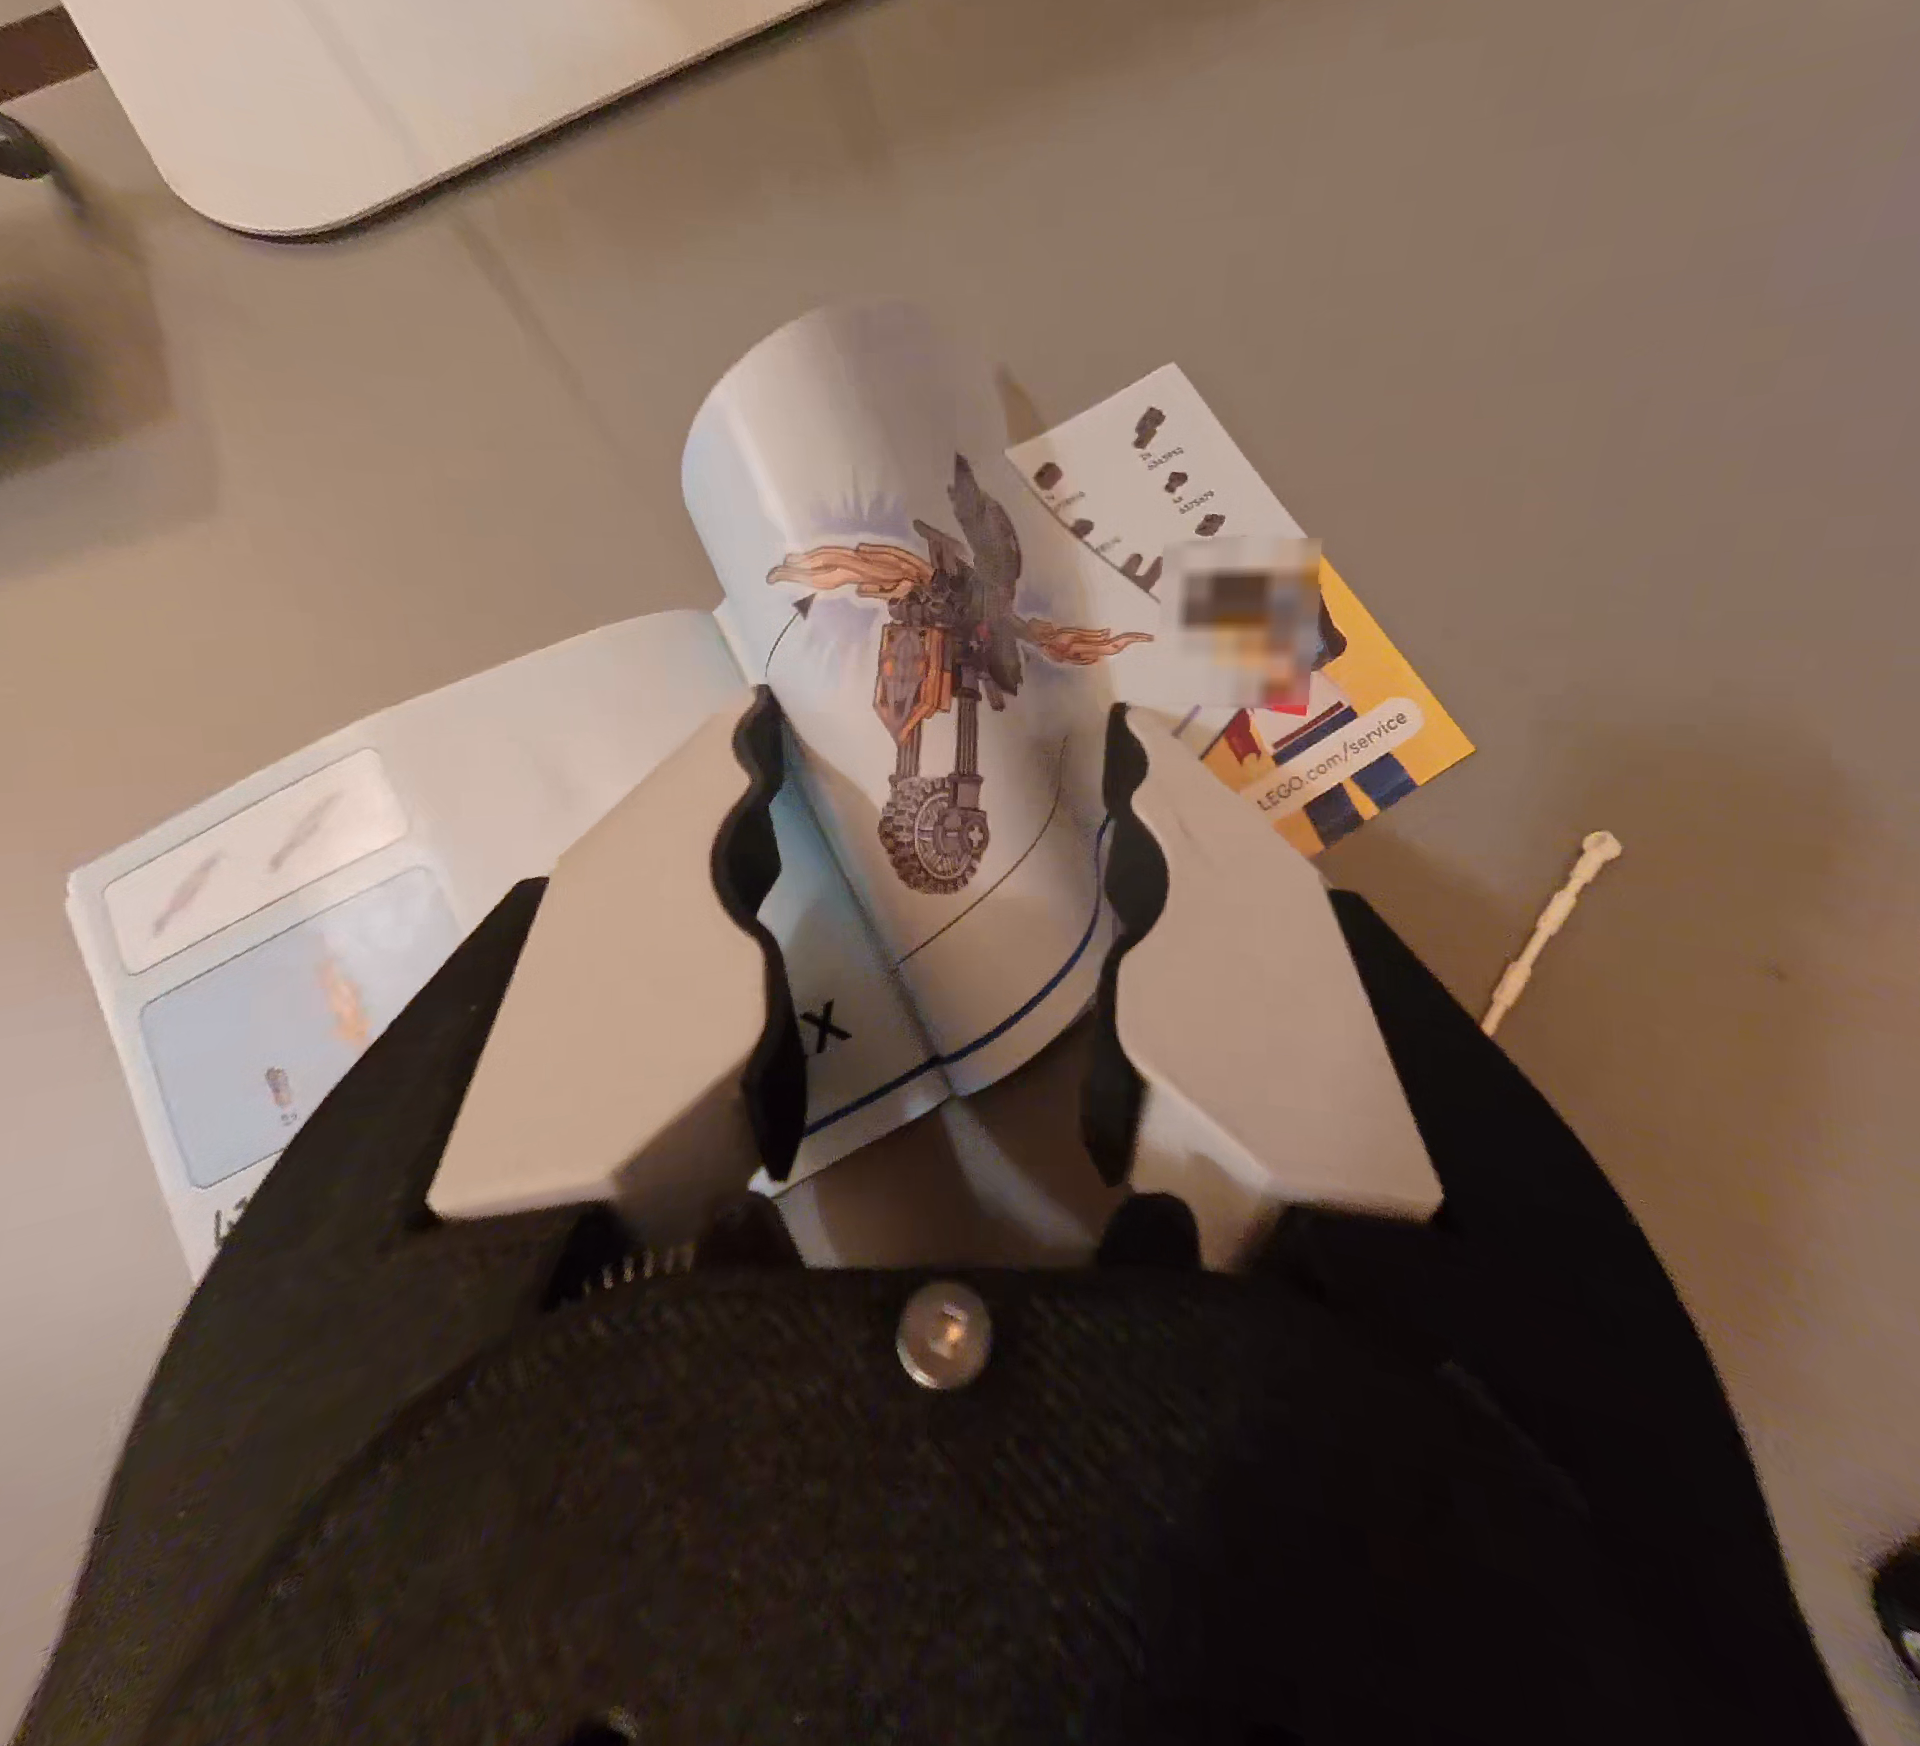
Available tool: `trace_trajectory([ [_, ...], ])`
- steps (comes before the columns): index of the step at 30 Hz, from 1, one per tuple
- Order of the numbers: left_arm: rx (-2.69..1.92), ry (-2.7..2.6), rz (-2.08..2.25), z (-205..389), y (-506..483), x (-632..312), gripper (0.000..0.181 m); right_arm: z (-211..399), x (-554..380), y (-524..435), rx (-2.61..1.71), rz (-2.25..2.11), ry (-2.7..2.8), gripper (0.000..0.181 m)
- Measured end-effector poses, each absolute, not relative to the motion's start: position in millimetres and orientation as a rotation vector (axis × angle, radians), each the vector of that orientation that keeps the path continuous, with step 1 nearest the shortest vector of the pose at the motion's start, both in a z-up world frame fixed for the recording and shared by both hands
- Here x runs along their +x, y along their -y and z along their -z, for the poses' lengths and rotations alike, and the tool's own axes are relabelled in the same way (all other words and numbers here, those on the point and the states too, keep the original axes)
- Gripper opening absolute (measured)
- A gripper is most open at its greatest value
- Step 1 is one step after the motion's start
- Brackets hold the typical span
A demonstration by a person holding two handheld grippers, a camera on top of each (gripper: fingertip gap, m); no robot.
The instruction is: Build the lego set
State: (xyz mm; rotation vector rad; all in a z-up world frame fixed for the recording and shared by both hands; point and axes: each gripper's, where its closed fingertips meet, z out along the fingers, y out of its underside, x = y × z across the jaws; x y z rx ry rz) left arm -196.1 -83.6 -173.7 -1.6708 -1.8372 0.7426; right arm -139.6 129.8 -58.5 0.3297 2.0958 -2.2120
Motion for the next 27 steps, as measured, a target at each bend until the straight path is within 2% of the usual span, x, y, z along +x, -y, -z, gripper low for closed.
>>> trace_trajectory([
  [3,-1.615,1.823,-0.721,169.9,87.9,-195.5,0.049,58.8,-139.7,-129.5,0.332,2.21,-2.099,0.05],
  [8,-1.497,1.808,-0.619,164.3,91.4,-192.7,0.057,59.6,-139.7,-128.7,0.333,2.205,-2.108,0.05],
  [15,-1.485,1.807,-0.628,161.4,96.6,-189.5,0.056,59.4,-140.0,-128.8,0.337,2.206,-2.104,0.05],
  [20,-1.473,1.802,-0.612,159.8,99.9,-187.5,0.042,59.0,-140.1,-129.1,0.339,2.208,-2.099,0.049],
  [27,-1.287,1.844,-0.592,146.6,135.2,-174.0,0.041,58.7,-140.2,-129.4,0.341,2.21,-2.096,0.05],
])
